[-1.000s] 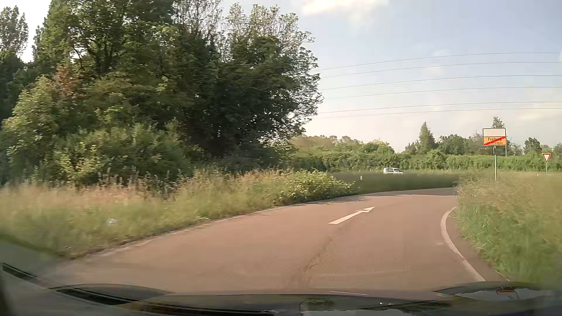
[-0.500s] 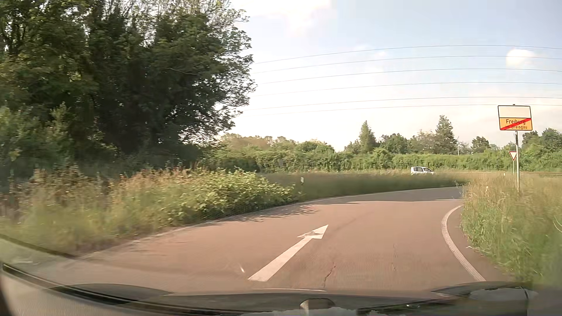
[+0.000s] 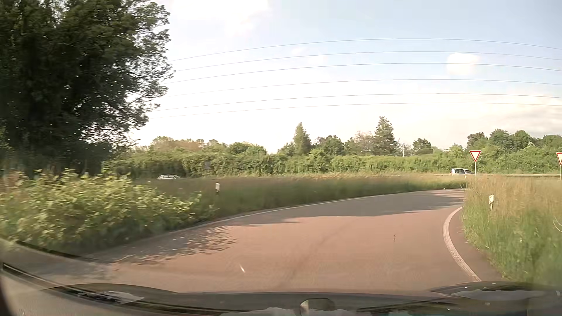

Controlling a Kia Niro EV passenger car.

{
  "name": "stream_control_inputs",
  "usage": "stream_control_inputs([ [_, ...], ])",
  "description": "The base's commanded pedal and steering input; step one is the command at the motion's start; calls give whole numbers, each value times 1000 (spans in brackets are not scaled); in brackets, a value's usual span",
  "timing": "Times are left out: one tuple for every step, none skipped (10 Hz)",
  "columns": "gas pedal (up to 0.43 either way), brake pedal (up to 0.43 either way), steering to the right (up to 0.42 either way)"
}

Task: Follow the waypoints while adhering to traffic rules and regulations

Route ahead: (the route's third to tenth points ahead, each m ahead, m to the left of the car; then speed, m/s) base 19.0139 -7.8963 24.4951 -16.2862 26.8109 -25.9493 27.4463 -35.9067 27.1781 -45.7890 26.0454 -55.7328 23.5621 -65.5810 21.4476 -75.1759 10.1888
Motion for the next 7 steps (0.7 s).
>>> stream_control_inputs([
  [87,0,180],
  [87,0,179],
  [87,0,180],
  [87,0,180],
  [87,0,179],
  [87,0,179],
  [87,0,180],
])
